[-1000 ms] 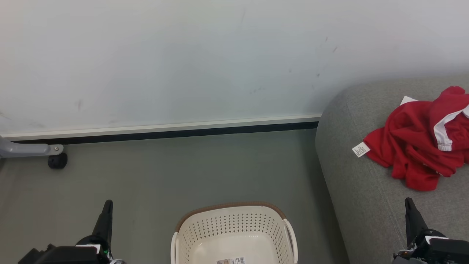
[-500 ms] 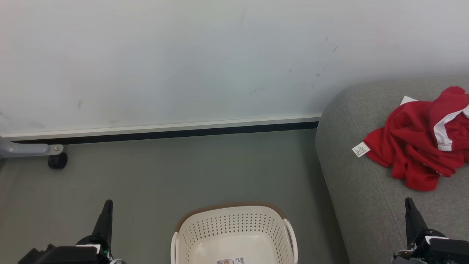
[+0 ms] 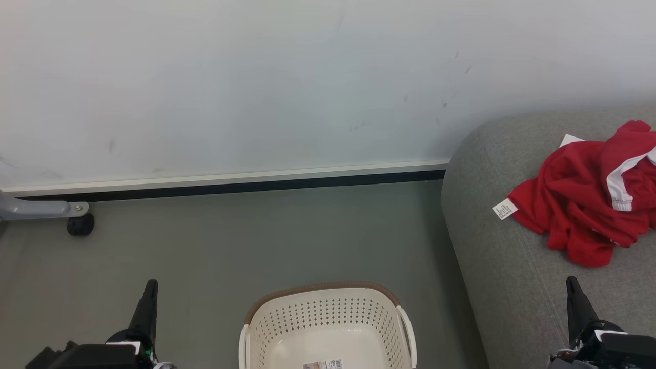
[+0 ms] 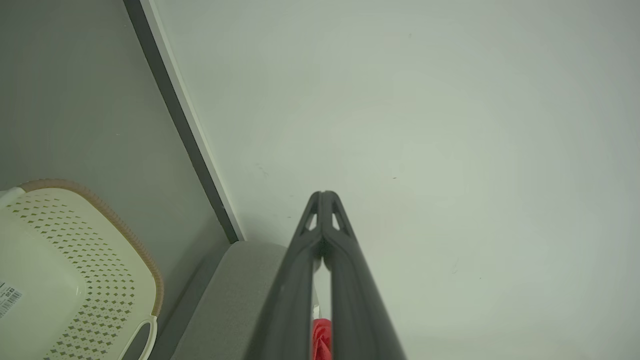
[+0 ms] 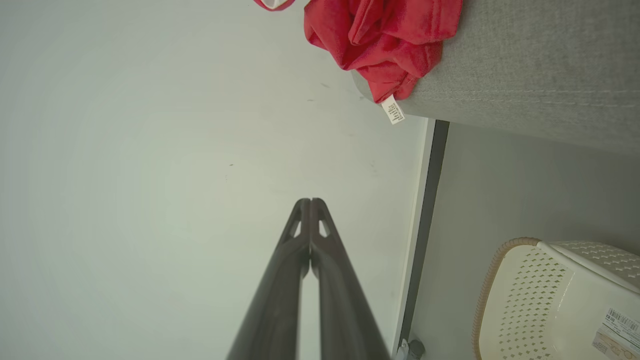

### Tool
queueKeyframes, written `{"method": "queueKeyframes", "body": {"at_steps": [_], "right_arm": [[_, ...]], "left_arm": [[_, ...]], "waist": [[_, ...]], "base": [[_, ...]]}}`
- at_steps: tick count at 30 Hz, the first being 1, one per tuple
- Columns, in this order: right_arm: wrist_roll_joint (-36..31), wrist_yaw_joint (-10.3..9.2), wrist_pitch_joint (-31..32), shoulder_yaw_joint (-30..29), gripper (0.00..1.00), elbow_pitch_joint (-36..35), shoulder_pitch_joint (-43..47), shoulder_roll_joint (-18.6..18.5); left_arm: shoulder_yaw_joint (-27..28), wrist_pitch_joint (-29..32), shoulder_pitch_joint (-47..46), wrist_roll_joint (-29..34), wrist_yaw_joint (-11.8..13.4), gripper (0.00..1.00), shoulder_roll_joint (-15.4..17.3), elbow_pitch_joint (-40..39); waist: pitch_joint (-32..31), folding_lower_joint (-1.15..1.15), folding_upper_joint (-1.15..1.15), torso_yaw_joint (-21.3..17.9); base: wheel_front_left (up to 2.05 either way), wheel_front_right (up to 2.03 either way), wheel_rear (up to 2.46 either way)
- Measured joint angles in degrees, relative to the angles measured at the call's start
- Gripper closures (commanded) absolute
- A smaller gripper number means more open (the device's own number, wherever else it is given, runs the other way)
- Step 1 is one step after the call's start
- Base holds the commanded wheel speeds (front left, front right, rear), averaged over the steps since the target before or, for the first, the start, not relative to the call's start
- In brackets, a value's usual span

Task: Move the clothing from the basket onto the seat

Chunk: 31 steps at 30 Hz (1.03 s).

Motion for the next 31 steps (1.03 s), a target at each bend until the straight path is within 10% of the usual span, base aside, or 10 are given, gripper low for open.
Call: {"method": "queueKeyframes", "body": {"at_steps": [31], "right_arm": [[0.00, 0.00, 0.00, 0.00, 1.00, -0.01, 0.00, 0.00]], "left_arm": [[-0.01, 0.00, 0.00, 0.00, 0.00, 1.00, 0.00, -0.01]], "waist": [[0.01, 0.00, 0.00, 0.00]], "base": [[0.00, 0.00, 0.00]]}}
